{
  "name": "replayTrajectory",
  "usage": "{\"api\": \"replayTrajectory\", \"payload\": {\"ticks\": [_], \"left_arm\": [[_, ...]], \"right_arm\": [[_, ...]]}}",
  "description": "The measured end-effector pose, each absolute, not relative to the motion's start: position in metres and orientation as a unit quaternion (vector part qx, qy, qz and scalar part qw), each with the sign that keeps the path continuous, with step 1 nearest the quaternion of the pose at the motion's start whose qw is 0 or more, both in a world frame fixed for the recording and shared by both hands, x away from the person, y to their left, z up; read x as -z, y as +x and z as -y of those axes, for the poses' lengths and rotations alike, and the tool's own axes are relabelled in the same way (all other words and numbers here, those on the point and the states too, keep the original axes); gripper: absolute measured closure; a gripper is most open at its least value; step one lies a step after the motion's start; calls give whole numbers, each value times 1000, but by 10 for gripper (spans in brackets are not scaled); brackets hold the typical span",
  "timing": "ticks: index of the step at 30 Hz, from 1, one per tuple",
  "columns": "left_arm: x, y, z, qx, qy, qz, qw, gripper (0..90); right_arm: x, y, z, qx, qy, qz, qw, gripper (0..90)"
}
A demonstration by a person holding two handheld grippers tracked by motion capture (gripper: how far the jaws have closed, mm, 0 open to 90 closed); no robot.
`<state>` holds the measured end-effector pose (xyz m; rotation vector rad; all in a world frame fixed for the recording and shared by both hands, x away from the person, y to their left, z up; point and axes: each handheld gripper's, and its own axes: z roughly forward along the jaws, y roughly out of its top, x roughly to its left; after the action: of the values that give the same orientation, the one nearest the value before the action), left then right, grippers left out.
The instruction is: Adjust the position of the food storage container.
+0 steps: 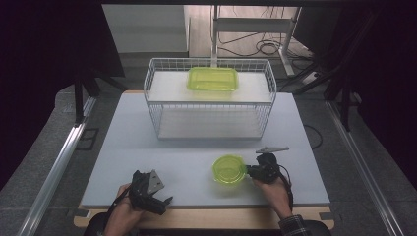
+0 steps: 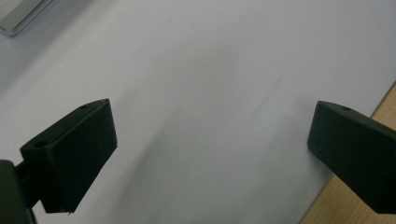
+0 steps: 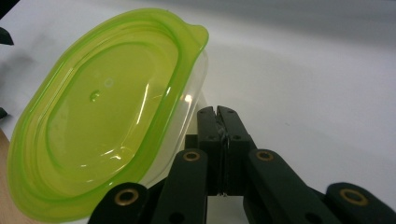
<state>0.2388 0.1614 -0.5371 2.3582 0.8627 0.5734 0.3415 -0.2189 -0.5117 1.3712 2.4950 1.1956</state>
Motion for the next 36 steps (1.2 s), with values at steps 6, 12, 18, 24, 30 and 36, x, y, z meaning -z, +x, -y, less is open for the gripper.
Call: {"api": "replayTrajectory", "payload": {"ticks": [6, 12, 18, 24, 30, 36], "left_arm": [[537, 239, -162, -214, 879, -322, 280, 10], [537, 239, -161, -213, 881, -320, 277, 10], [537, 238, -161, -212, 880, -322, 278, 11], [535, 238, -162, -206, 876, -331, 285, 18], [534, 239, -164, -188, 868, -351, 298, 22], [533, 239, -164, -181, 862, -358, 309, 25]], "right_arm": [[514, 347, 202, -392, 430, -813, 14, 883], [516, 352, 187, -394, 413, -821, 6, 882], [518, 353, 176, -391, 400, -829, 6, 882], [515, 351, 180, -387, 390, -835, 43, 865], [505, 346, 192, -388, 385, -833, 81, 826], [496, 339, 202, -386, 376, -834, 116, 754]]}}
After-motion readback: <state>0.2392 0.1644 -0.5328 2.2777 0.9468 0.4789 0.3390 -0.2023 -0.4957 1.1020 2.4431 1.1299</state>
